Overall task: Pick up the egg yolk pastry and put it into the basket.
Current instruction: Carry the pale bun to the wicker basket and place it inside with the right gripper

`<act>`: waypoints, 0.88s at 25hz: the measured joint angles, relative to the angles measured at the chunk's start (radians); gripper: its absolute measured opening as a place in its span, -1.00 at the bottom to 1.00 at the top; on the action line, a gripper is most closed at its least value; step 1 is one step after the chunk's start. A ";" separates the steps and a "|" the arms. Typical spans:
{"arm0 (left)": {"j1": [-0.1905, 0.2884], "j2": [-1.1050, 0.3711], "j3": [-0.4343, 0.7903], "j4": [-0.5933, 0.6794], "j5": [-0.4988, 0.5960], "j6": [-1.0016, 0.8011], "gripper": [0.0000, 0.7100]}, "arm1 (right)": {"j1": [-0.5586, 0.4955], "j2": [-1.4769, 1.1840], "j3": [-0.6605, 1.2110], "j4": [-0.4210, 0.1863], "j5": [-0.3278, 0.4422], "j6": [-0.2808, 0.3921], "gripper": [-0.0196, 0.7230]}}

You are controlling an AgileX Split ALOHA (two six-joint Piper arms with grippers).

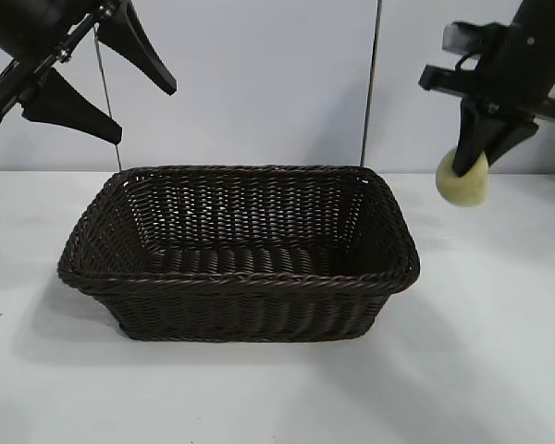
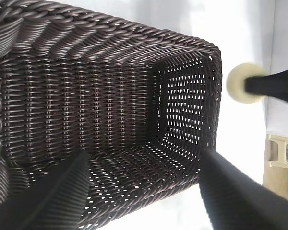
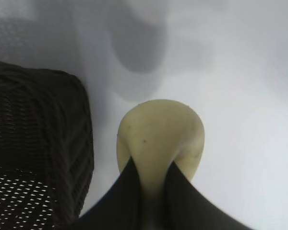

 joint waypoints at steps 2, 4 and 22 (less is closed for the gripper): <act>0.000 0.000 0.000 0.000 0.000 0.000 0.35 | 0.000 -0.002 0.000 0.022 0.007 0.000 -0.77; 0.000 0.000 0.000 0.000 0.000 0.000 0.35 | 0.000 -0.002 0.000 0.058 0.008 0.000 -0.77; 0.000 0.000 0.000 0.002 0.000 0.000 0.35 | 0.048 -0.002 0.000 0.273 0.008 -0.067 -0.77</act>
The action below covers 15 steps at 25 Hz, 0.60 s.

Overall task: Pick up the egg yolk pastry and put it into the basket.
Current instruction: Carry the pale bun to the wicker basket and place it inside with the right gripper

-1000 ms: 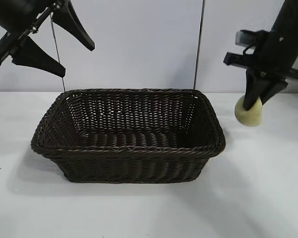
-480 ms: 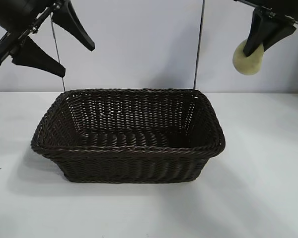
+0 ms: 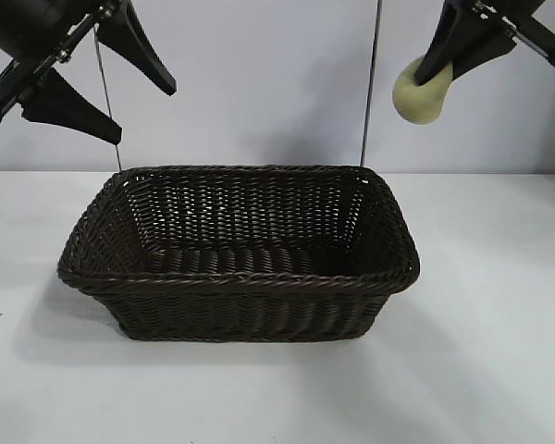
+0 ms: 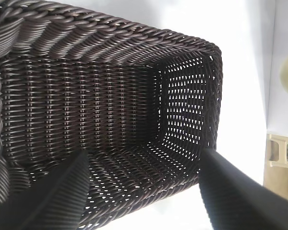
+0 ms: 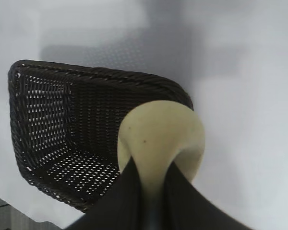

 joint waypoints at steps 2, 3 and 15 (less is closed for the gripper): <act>0.000 0.000 0.000 0.000 0.000 0.000 0.35 | 0.031 0.000 0.000 0.005 0.000 -0.002 -0.77; 0.000 0.000 0.000 0.000 0.000 0.000 0.35 | 0.050 0.000 0.000 0.006 0.000 -0.005 -0.77; 0.000 0.000 0.000 0.000 0.003 0.001 0.35 | 0.272 0.104 0.000 -0.033 -0.055 -0.006 -0.77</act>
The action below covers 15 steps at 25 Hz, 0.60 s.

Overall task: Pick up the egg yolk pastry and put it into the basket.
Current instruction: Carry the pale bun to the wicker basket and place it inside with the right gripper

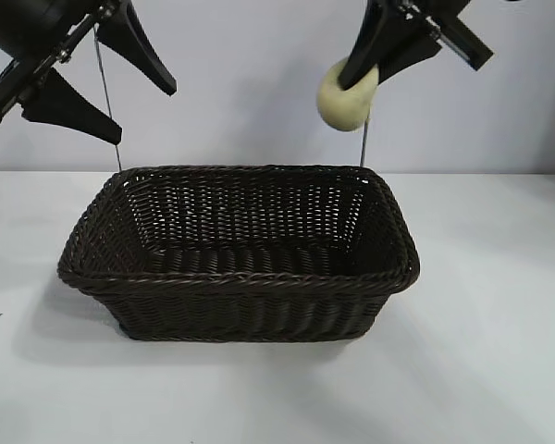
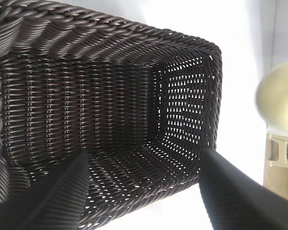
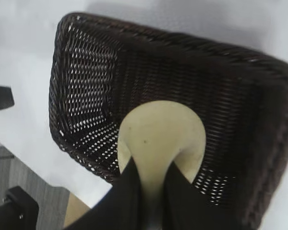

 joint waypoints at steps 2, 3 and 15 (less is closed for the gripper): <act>0.000 0.000 0.000 -0.002 0.000 0.000 0.35 | 0.024 0.029 0.000 -0.018 -0.012 0.014 -0.77; 0.000 0.000 0.000 -0.002 0.000 0.000 0.35 | 0.033 0.045 0.000 -0.027 -0.018 0.024 -0.77; 0.000 0.000 0.000 -0.003 0.001 0.000 0.35 | 0.040 0.159 0.000 -0.070 -0.029 0.070 -0.72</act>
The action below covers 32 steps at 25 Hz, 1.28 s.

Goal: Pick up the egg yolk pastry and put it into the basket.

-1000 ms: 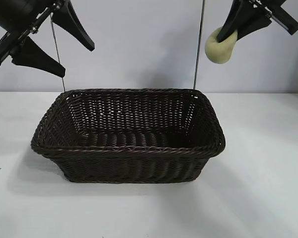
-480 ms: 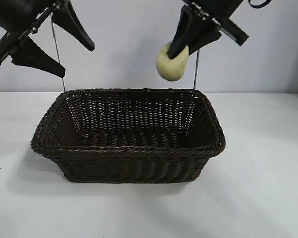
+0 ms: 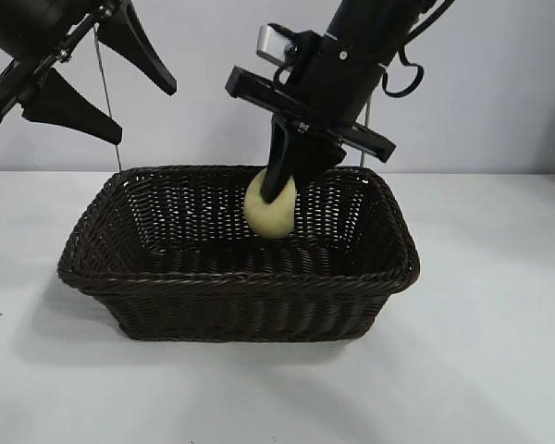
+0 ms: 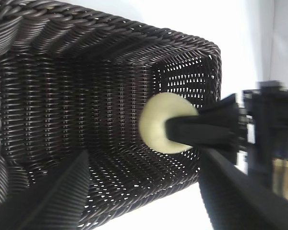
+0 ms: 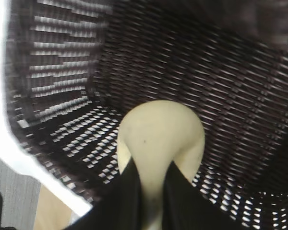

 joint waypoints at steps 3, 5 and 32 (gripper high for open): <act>0.000 0.000 0.000 0.000 0.000 0.000 0.35 | 0.000 0.000 0.000 -0.001 0.000 0.001 -0.48; 0.000 0.000 0.000 0.000 0.000 0.000 0.35 | 0.000 0.000 0.000 -0.001 0.000 0.003 -0.20; 0.000 0.000 0.000 0.003 0.016 0.001 0.35 | -0.209 -0.220 -0.119 -0.045 0.076 0.014 0.41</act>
